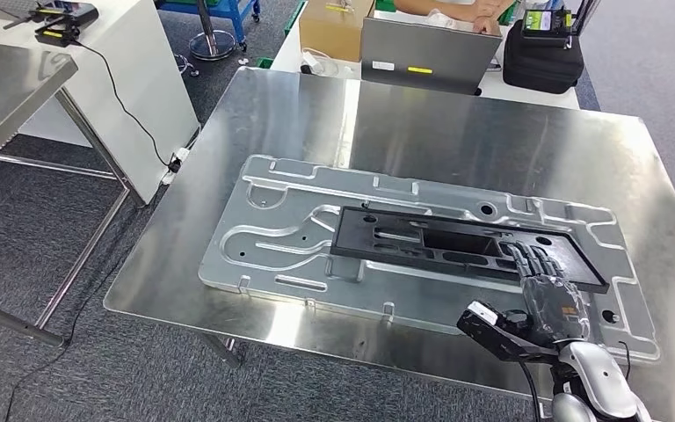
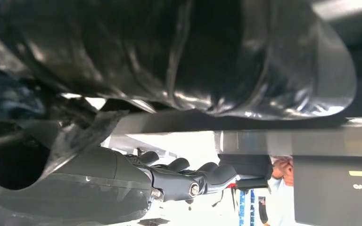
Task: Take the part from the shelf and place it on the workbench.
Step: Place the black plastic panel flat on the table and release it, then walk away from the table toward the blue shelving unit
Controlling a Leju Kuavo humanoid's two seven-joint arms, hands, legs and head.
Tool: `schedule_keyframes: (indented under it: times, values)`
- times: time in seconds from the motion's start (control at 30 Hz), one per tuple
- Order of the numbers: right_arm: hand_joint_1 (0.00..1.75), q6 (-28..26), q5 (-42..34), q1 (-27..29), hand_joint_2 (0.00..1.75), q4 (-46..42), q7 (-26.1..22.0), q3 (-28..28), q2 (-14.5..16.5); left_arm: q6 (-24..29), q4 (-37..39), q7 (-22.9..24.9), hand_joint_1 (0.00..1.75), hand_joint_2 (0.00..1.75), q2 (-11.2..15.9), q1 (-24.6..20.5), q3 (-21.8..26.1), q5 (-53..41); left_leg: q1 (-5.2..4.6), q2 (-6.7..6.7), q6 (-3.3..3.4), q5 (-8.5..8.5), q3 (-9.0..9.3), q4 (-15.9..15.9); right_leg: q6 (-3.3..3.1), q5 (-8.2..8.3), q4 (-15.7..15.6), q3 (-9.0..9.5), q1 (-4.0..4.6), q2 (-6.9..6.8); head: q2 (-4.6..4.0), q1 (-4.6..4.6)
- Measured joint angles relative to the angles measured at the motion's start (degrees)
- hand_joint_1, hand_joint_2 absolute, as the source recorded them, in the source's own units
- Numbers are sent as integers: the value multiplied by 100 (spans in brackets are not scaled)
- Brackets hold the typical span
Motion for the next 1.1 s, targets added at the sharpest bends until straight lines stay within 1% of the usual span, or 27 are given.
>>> schedule_keyframes:
  times: [0.03,0.07,0.13,0.17,0.2,0.27,0.3,0.33,0.37,0.4,0.43,0.47,0.53,0.57,0.6,0.67,0.7,0.73,0.8,0.83,0.87,0.9,0.93,0.97,1.03,1.07,1.1]
  values:
    - [0,-3,4,6,0,1,-5,4,1,-3,-2,-1,0,0,-1,1,5,0,-3,-6,-39,36,-18,14,-23,44,-269,156,8,9,0,1]
    - [0,-7,10,9,0,2,-13,9,1,-8,-4,-2,0,0,-1,1,12,1,-7,-12,-77,77,-23,17,-56,39,-391,213,28,19,0,-2]
    - [0,-12,24,18,0,5,-22,21,4,-20,-6,-4,0,0,-1,5,22,1,-6,-26,-150,162,-25,-6,-152,109,-400,167,46,24,0,-1]
    - [0,-13,30,13,0,7,-27,28,6,-26,-6,-4,0,0,-2,7,25,0,3,-30,-180,120,-57,22,-206,161,-402,119,43,12,0,-3]
    - [0,-20,40,13,0,8,-31,35,8,-32,-6,-4,0,0,-4,12,25,-1,13,-33,-206,-36,-112,130,-267,226,-410,57,36,-2,0,-1]
    - [0,-59,88,18,0,9,-47,52,11,-39,-6,-4,0,0,-7,15,26,-1,31,-31,-241,-624,-280,664,-347,369,-415,-104,37,-26,0,-3]
    - [0,-88,133,26,0,8,-59,66,13,-43,-6,-4,0,0,-7,12,26,-1,33,-30,-254,-911,-358,1041,-362,437,-410,-193,46,-30,0,-3]
    - [0,-116,201,36,0,8,-69,86,14,-47,-6,-4,0,0,-7,9,26,-1,34,-30,-263,-1075,-400,1384,-361,504,-402,-283,57,-33,0,-3]
    - [0,-140,276,46,0,8,-76,109,16,-51,-6,-4,0,0,-7,8,26,-1,34,-29,-264,-1102,-374,1610,-358,569,-390,-378,68,-36,0,-3]
    - [0,-162,356,56,0,7,-78,135,17,-56,-6,-4,0,0,-8,6,26,-1,32,-29,-254,-1013,-264,1658,-352,629,-373,-473,78,-38,0,-3]
    - [0,-185,431,68,0,1,-77,161,19,-59,-6,-4,0,0,-8,4,26,-1,29,-29,-230,-867,-50,1493,-344,683,-352,-564,87,-40,0,-3]
    - [0,-208,490,79,0,-11,-76,184,21,-61,-6,-4,0,0,-8,-1,26,-1,20,-32,-193,-754,255,1154,-334,732,-329,-639,95,-41,0,-3]
    - [0,-262,604,106,0,-60,-74,235,25,-64,-8,-5,0,0,-1,-24,26,-1,-14,-32,-120,-780,903,287,-294,817,-293,-737,117,-44,0,-2]
    - [0,-290,659,119,0,-91,-73,267,27,-66,-9,-7,0,0,1,-35,26,-1,-33,-33,-95,-841,1095,-14,-264,864,-292,-754,117,-49,0,-1]
    - [0,-317,715,133,0,-122,-73,301,30,-67,-10,-9,0,0,3,-41,26,-1,-53,-33,-78,-879,1179,-183,-226,916,-305,-764,113,-55,0,-1]
    - [0,-373,821,171,0,-185,-72,368,37,-69,-9,-11,0,0,-3,-36,27,-1,-47,-19,-27,-773,1121,-273,-152,976,-334,-786,99,-46,0,-2]
    - [0,-404,878,197,0,-218,-68,398,41,-70,-9,-10,0,0,-5,-33,28,-2,-35,-4,20,-694,1073,-303,-122,877,-282,-827,93,-33,0,-2]
    - [0,-442,940,225,0,-255,-63,434,44,-69,-9,-9,0,0,-8,-29,29,-2,-19,15,62,-608,1006,-334,-97,661,-128,-892,88,-21,0,0]
    - [0,-523,1055,288,0,-334,-39,521,54,-68,-9,-7,0,0,-12,-26,31,-3,-17,38,115,-465,846,-341,-58,70,464,-1053,64,-11,0,2]
    - [0,-569,1110,329,0,-374,-25,574,60,-68,-9,-7,0,0,-14,-22,32,-3,-20,44,113,-398,753,-329,-36,-123,812,-1110,56,-12,0,1]
    - [0,-615,1163,374,0,-414,-4,630,66,-68,-8,-7,0,0,-15,-20,33,-3,-22,47,104,-335,657,-311,-16,-166,1061,-1114,47,-12,0,1]
    - [0,-663,1211,421,0,-453,14,686,71,-67,-9,-7,0,0,-18,-19,34,-2,-21,50,90,-277,553,-282,1,-81,1161,-1041,37,-12,0,1]
    - [0,-721,1254,467,0,-494,36,742,76,-66,-9,-7,0,0,-23,-17,35,-2,-18,51,72,-227,448,-242,13,86,1067,-876,25,-14,0,1]
    - [0,-783,1286,511,0,-539,64,802,83,-65,-10,-7,0,0,-30,-16,35,-1,-14,51,50,-186,349,-190,19,241,780,-612,12,-15,0,1]
    - [0,-918,1311,590,0,-628,123,916,102,-60,-10,-6,0,0,-46,-11,38,3,-19,46,-9,-122,190,-77,-6,238,-18,-30,19,-9,0,-2]
    - [0,-1000,1301,646,0,-669,155,972,119,-57,-10,-6,0,0,-52,-9,40,7,-22,43,-47,-88,151,-39,-40,164,-305,147,33,-4,0,-3]
    - [0,-1071,1283,701,0,-703,181,1021,138,-54,-10,-5,0,0,-57,-7,44,10,-24,41,-86,-47,132,-25,-84,95,-451,217,55,1,0,-6]
